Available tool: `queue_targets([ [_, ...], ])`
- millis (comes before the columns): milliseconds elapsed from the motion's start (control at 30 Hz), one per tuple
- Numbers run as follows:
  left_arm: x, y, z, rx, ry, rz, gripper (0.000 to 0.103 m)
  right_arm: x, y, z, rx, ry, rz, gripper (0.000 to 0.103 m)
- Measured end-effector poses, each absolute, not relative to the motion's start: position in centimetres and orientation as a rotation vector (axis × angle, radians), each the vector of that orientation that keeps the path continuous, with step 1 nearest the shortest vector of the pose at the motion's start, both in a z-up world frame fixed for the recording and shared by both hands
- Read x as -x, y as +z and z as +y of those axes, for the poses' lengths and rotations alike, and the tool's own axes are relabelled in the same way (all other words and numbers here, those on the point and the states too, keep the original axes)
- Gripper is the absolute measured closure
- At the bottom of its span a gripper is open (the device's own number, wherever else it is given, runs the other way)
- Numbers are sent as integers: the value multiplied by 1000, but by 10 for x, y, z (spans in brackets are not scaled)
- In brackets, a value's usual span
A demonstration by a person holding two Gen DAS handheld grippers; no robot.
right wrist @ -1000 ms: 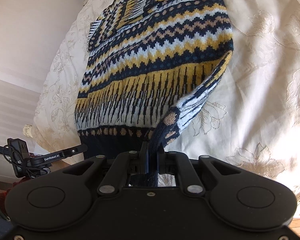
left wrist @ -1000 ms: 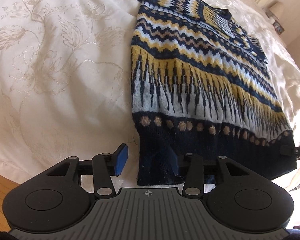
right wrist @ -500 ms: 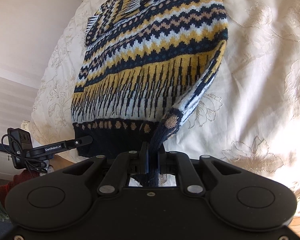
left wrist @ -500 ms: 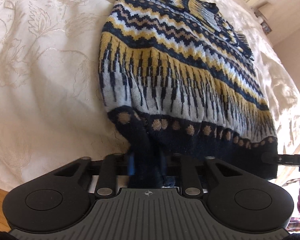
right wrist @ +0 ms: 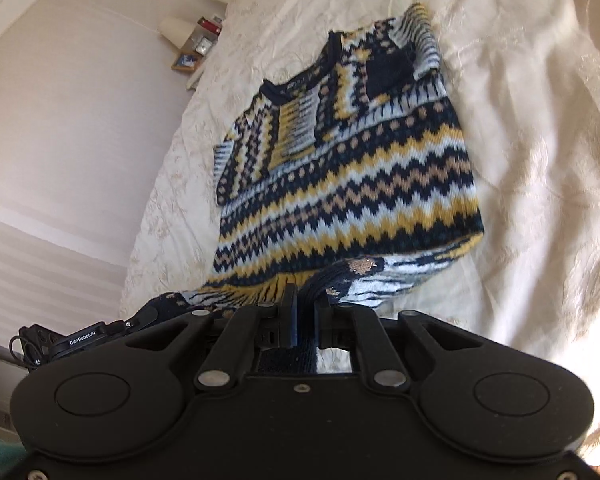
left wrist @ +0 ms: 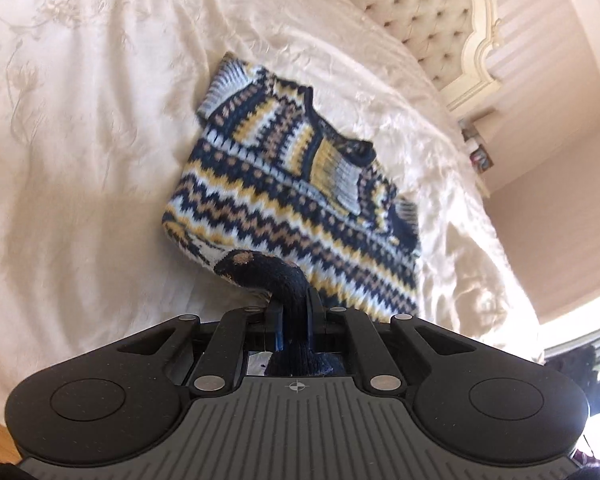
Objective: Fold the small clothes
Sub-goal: 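Lift the hem with both grippers and fold it over toward the collar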
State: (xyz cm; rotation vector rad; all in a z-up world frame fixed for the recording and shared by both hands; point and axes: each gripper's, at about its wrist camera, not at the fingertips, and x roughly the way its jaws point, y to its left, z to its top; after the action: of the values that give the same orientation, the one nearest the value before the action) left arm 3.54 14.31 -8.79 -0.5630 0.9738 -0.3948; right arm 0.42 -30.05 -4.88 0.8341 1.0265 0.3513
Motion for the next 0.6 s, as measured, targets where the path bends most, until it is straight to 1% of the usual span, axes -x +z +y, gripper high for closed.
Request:
queue_targets([
  [167, -78, -63, 135, 587, -418, 879, 94, -38, -30, -312, -891, 311, 908, 88],
  [300, -118, -54, 128, 582, -438, 840, 94, -73, -24, -315, -904, 278, 846, 88],
  [600, -208, -61, 111, 568, -456, 828, 94, -157, -36, -317, -915, 179, 775, 88],
])
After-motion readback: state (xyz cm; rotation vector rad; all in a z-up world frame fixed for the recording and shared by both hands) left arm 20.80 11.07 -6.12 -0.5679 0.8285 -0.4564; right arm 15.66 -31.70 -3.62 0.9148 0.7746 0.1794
